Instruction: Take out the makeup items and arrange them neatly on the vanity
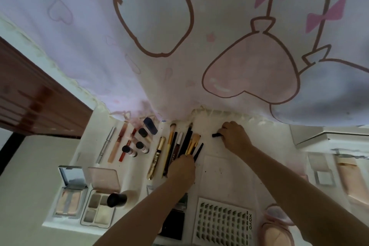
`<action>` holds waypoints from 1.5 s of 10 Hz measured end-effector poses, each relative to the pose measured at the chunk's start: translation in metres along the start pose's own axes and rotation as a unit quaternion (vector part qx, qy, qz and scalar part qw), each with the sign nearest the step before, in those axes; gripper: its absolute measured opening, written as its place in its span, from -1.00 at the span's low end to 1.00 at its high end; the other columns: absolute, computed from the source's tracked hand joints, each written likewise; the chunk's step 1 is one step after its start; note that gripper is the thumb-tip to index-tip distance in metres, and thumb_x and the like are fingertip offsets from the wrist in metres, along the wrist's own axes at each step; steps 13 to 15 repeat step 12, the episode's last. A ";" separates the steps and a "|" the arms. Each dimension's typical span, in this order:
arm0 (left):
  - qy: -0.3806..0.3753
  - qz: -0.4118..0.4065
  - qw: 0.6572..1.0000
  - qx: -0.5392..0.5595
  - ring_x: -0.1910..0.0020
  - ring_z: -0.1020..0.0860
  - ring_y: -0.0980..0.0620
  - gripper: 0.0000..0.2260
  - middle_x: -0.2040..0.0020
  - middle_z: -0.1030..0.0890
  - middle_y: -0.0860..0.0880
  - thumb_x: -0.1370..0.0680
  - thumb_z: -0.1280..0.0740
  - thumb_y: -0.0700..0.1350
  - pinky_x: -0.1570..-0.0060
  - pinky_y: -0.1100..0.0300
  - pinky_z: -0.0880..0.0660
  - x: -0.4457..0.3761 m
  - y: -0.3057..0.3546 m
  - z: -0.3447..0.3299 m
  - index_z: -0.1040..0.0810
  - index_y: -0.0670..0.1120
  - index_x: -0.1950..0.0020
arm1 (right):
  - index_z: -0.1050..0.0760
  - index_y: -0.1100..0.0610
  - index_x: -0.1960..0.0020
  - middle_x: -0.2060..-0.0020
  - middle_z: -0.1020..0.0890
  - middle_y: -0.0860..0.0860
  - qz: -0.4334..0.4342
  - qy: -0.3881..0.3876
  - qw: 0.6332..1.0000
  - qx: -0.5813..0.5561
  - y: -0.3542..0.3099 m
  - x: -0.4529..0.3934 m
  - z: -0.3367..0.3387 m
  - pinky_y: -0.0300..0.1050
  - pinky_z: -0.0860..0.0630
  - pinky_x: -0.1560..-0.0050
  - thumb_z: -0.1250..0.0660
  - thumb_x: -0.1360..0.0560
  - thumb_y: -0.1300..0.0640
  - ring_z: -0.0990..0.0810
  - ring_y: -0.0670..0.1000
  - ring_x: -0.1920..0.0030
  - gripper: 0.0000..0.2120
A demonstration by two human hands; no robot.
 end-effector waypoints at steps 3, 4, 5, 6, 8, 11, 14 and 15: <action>-0.012 -0.017 1.000 -0.018 -0.15 -0.54 -0.08 -0.74 -0.22 -0.49 -0.16 -0.63 -0.10 -0.19 -0.09 0.13 -0.49 -0.001 0.003 -0.003 -0.38 -0.22 -0.28 | -0.65 0.09 0.32 0.43 -0.55 0.03 0.102 -0.018 0.995 0.007 -0.032 0.003 -0.019 -0.18 -0.41 0.61 -0.62 0.10 0.34 -0.54 0.04 0.47 -0.61; -0.012 -0.021 0.999 -0.022 -0.16 -0.53 -0.08 -0.74 -0.23 -0.48 -0.17 -0.63 -0.09 -0.19 -0.10 0.13 -0.48 0.001 0.003 -0.003 -0.37 -0.22 -0.29 | -0.65 0.12 0.31 0.43 -0.55 0.05 0.103 0.003 0.995 -0.008 -0.032 -0.001 -0.016 -0.18 -0.41 0.61 -0.61 0.10 0.37 -0.53 0.05 0.47 -0.60; -0.012 -0.029 0.999 -0.023 -0.17 -0.52 -0.09 -0.75 -0.23 -0.47 -0.18 -0.63 -0.10 -0.20 -0.11 0.13 -0.48 0.002 0.003 -0.002 -0.38 -0.20 -0.29 | -0.65 0.13 0.30 0.43 -0.55 0.05 0.114 0.000 0.993 -0.011 -0.034 -0.003 -0.018 -0.18 -0.41 0.60 -0.61 0.09 0.37 -0.53 0.06 0.48 -0.61; -0.014 -0.029 0.999 -0.028 -0.17 -0.52 -0.08 -0.75 -0.23 -0.48 -0.17 -0.63 -0.10 -0.20 -0.11 0.14 -0.47 0.001 0.004 -0.002 -0.39 -0.21 -0.28 | -0.65 0.18 0.28 0.42 -0.56 0.07 0.142 0.004 0.990 -0.024 -0.041 -0.002 -0.021 -0.20 -0.41 0.58 -0.58 0.04 0.40 -0.53 0.07 0.47 -0.64; 0.004 -0.035 0.999 -0.022 -0.11 -0.53 -0.06 -0.70 -0.19 -0.49 -0.14 -0.64 -0.06 -0.06 -0.02 0.14 -0.49 0.004 0.003 0.001 -0.40 -0.20 -0.25 | -0.45 0.28 -0.27 -0.08 -0.54 0.25 0.110 -0.011 0.992 -0.068 -0.039 0.002 -0.020 0.03 -0.49 0.03 -0.18 -0.42 0.47 -0.53 0.23 -0.03 -0.57; 0.136 -0.177 0.973 -0.060 -0.22 -0.50 -0.20 -0.58 -0.25 -0.50 -0.19 -0.41 -0.44 -0.03 -0.19 0.02 -0.45 -0.025 0.046 0.028 -0.53 -0.19 -0.20 | -0.61 0.28 0.04 0.11 -0.66 0.25 -0.108 -0.044 0.993 0.027 0.066 0.055 -0.021 0.07 -0.60 0.36 -0.59 -0.07 0.19 -0.67 0.25 0.17 -0.52; 0.039 -0.205 0.975 -0.077 -0.52 0.06 -0.10 -0.53 -0.54 0.04 -0.12 -0.65 0.00 -0.07 -0.47 0.01 0.06 -0.042 0.072 0.019 0.00 -0.20 -0.51 | -0.58 0.27 -0.09 -0.11 -0.60 0.26 -0.078 -0.003 0.993 0.086 0.074 0.055 -0.022 0.16 -0.58 0.18 -0.25 -0.37 0.03 -0.63 0.29 -0.01 -0.59; 0.039 -0.205 0.975 -0.077 -0.52 0.06 -0.10 -0.53 -0.54 0.04 -0.12 -0.65 0.00 -0.07 -0.47 0.01 0.06 -0.042 0.072 0.019 0.00 -0.20 -0.51 | -0.58 0.27 -0.09 -0.11 -0.60 0.26 -0.078 -0.003 0.993 0.086 0.074 0.055 -0.022 0.16 -0.58 0.18 -0.25 -0.37 0.03 -0.63 0.29 -0.01 -0.59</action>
Point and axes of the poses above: each hand's wrist, its own x-axis away from the middle knuckle, its own z-axis out of the back of the hand, y = z × x, the point moved 6 cm from there along -x, towards the middle knuckle
